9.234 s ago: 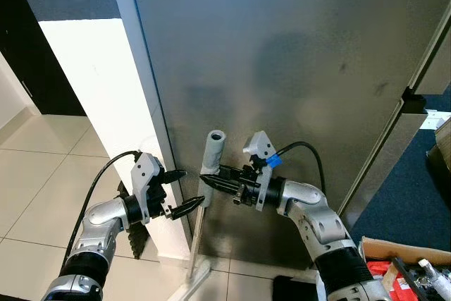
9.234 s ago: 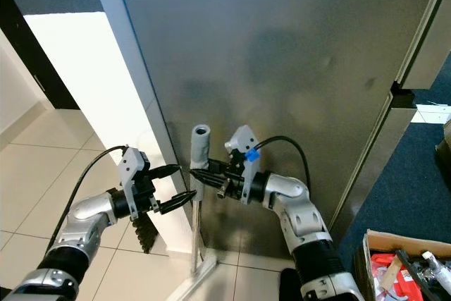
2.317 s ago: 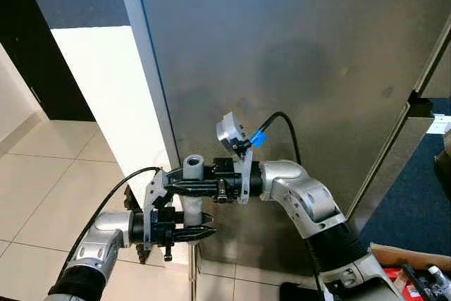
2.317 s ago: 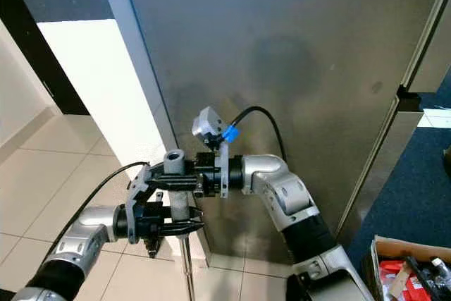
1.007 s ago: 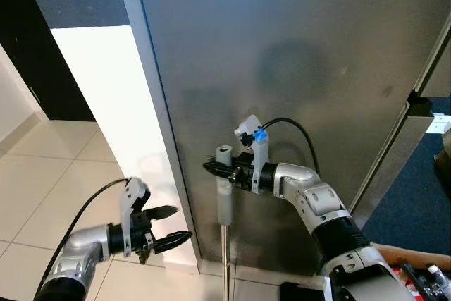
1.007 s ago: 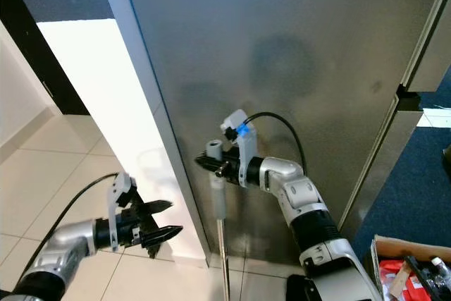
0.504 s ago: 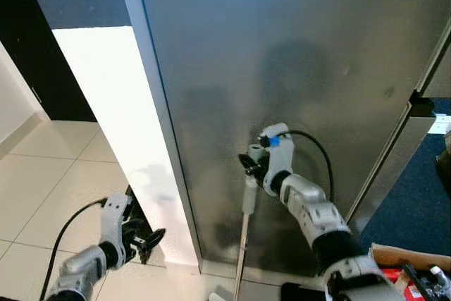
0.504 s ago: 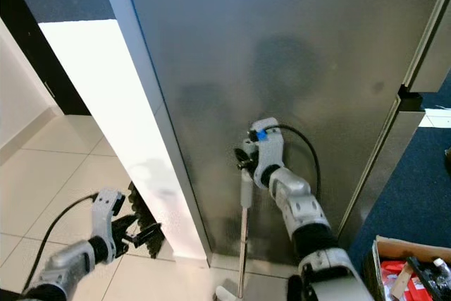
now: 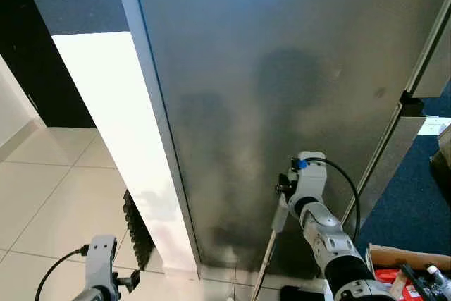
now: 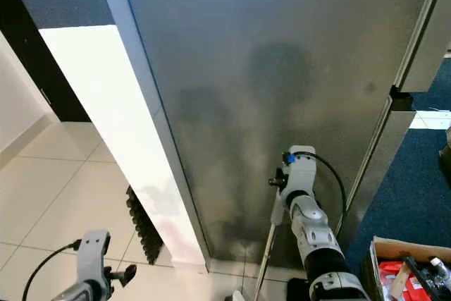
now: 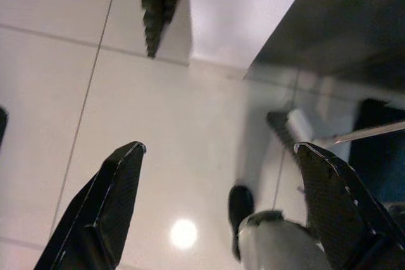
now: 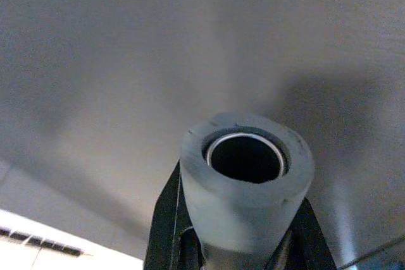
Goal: Sweep floor
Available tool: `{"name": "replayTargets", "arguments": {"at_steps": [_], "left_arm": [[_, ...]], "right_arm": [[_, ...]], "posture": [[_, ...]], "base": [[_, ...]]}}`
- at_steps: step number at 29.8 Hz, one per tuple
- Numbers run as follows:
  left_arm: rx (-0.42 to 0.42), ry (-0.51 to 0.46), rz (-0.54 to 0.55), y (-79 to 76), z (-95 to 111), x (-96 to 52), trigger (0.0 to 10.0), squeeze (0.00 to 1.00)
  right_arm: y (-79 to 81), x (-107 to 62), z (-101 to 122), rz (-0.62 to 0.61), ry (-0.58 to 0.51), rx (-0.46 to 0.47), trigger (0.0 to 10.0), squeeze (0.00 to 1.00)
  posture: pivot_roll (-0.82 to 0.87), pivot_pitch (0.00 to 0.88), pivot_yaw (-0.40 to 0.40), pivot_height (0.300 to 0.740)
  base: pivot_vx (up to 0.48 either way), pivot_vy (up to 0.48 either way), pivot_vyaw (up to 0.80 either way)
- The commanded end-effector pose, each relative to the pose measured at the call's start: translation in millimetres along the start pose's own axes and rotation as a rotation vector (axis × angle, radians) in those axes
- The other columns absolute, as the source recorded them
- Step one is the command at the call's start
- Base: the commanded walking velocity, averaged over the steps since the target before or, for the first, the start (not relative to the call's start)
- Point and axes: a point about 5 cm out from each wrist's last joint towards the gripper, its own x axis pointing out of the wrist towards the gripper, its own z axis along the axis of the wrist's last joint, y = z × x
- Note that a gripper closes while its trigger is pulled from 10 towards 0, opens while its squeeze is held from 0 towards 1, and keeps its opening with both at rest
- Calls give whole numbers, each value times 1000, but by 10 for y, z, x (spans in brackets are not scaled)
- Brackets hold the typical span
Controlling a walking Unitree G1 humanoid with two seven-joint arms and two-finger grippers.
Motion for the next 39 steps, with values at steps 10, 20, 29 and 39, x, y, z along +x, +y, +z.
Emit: {"name": "replayTargets", "arguments": {"at_steps": [10, 20, 29, 39], "left_arm": [[45, 106, 64, -9, -264, -40, 10000, 0], [59, 117, 68, -72, -289, -28, 10000, 0], [69, 128, 72, -80, -314, -31, 10000, 0], [79, 136, 68, -92, -341, -36, 10000, 0]], "right_arm": [[51, -79, -349, -46, 85, -54, 10000, 0], [-202, -211, -615, -133, 165, -168, 10000, 0], [-187, -179, -547, -134, 116, -129, 10000, 0], [-143, -131, -451, -131, 74, -122, 10000, 0]], "posture": [[-61, 0, 78, 740], [-57, 0, 73, 740], [-56, 0, 79, 740], [-60, 0, 85, 740]], "base": [[-76, 0, 0], [-270, 0, 0], [-316, 0, 0], [-338, 0, 0]]}}
